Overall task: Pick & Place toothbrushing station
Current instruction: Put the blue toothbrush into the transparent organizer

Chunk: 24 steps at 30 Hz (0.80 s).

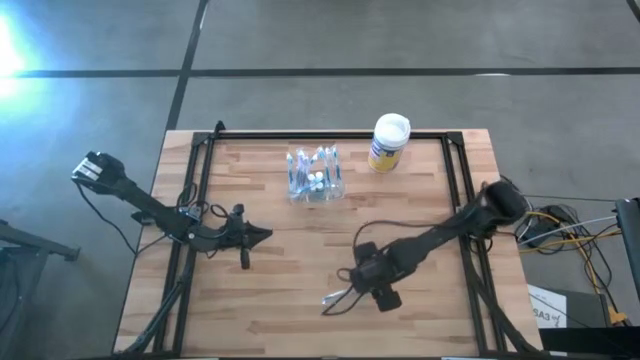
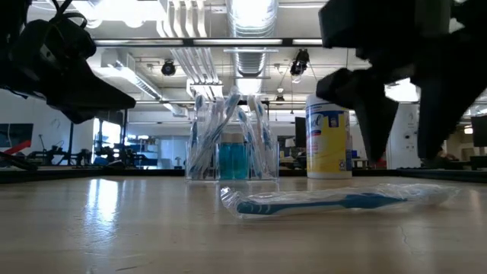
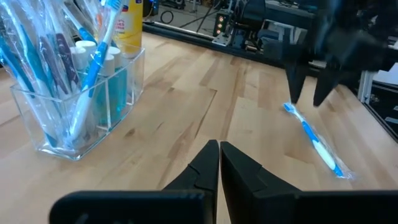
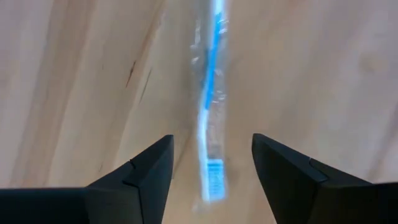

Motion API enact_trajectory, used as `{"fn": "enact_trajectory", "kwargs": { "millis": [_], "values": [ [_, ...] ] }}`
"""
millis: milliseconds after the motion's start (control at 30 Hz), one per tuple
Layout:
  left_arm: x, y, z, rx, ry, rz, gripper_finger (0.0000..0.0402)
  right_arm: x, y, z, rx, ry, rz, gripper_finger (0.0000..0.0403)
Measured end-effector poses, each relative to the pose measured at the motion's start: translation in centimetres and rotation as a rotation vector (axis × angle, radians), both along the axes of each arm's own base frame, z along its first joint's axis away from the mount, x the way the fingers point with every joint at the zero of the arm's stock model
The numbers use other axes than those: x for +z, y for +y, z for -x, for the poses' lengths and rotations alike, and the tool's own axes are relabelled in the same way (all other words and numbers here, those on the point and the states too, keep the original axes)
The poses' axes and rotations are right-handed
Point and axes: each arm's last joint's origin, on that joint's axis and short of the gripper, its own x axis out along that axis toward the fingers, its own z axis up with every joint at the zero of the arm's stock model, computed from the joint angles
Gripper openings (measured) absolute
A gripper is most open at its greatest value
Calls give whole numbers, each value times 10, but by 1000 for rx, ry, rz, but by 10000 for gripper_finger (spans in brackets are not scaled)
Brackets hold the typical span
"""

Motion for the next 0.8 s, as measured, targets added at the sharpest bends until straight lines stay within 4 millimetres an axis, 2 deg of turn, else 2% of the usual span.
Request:
{"fn": "enact_trajectory", "kwargs": {
  "millis": [233,367,567,733,800],
  "values": [
    [0,0,0,1,0,1,19,-33,5,-12,7,67,65,208],
    [0,0,0,0,-1,1,19,-40,6,-15,24,77,78,183],
    [0,0,0,1,0,2,19,-41,6,-14,38,73,100,111],
    [0,0,0,1,-1,2,19,-32,4,-12,54,41,130,32],
    [0,0,0,1,-3,5,19,-25,2,-12,51,15,140,18]
  ]
}}
